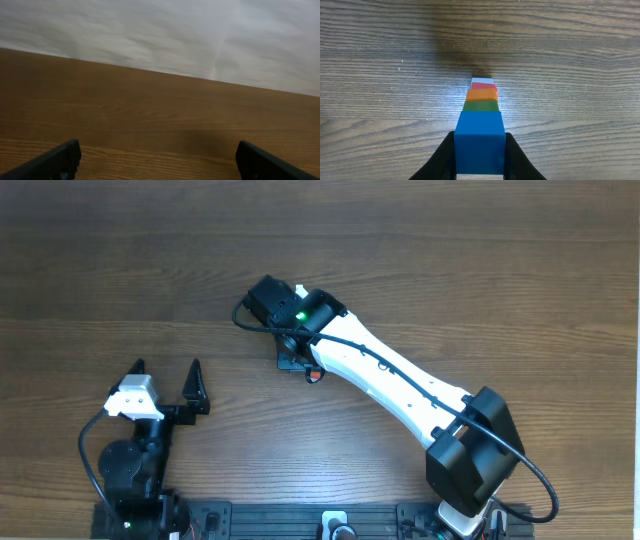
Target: Stack Cubes
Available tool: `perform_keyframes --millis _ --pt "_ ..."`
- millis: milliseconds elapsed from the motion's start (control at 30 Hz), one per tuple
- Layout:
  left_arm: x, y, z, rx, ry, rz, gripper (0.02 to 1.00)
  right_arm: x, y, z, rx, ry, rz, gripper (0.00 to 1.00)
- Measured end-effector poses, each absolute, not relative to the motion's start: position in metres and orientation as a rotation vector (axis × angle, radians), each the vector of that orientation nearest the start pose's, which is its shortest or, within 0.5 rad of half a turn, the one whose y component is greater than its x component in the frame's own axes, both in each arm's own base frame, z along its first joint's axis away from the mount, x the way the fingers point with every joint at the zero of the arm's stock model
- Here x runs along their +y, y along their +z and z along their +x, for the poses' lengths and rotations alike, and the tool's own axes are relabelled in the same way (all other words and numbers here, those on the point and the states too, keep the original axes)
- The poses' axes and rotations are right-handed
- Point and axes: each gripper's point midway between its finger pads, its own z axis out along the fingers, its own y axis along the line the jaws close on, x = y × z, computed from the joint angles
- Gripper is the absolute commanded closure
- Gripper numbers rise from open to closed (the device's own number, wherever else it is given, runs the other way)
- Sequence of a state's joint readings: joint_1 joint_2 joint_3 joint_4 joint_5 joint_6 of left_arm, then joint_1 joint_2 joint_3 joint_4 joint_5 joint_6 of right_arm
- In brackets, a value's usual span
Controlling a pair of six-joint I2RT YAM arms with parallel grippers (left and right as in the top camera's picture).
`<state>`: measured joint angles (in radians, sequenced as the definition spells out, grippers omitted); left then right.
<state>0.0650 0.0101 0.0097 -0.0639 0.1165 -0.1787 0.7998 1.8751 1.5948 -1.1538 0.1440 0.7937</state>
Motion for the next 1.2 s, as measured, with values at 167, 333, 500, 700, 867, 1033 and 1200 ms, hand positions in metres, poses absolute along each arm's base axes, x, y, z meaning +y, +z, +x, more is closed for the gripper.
perform_keyframes --millis 167,333,500,700,867,1033,1200 --pt "-0.004 0.16 0.246 1.634 -0.182 -0.11 0.018 0.258 0.113 0.285 2.944 -0.005 0.009 0.768" --pt "-0.004 0.16 0.246 1.634 -0.182 -0.11 0.018 0.258 0.112 0.285 2.946 -0.006 0.02 0.748" --pt "-0.004 0.16 0.246 1.634 -0.182 -0.11 0.018 0.257 0.11 0.284 2.951 -0.008 0.023 0.671" --pt "-0.004 0.16 0.246 1.634 -0.182 -0.11 0.018 0.258 0.11 0.285 2.948 -0.002 0.028 0.564" --pt "-0.004 0.16 0.246 1.634 -0.182 -0.11 0.018 0.259 0.11 0.285 2.947 0.001 0.027 0.417" --pt "-0.004 0.16 0.246 1.634 -0.182 -0.11 0.018 0.263 0.111 0.289 2.93 0.025 0.019 0.009" --pt "-0.004 0.16 0.246 1.634 -0.182 -0.11 0.018 0.267 0.117 0.298 2.905 0.053 -0.047 0.009"
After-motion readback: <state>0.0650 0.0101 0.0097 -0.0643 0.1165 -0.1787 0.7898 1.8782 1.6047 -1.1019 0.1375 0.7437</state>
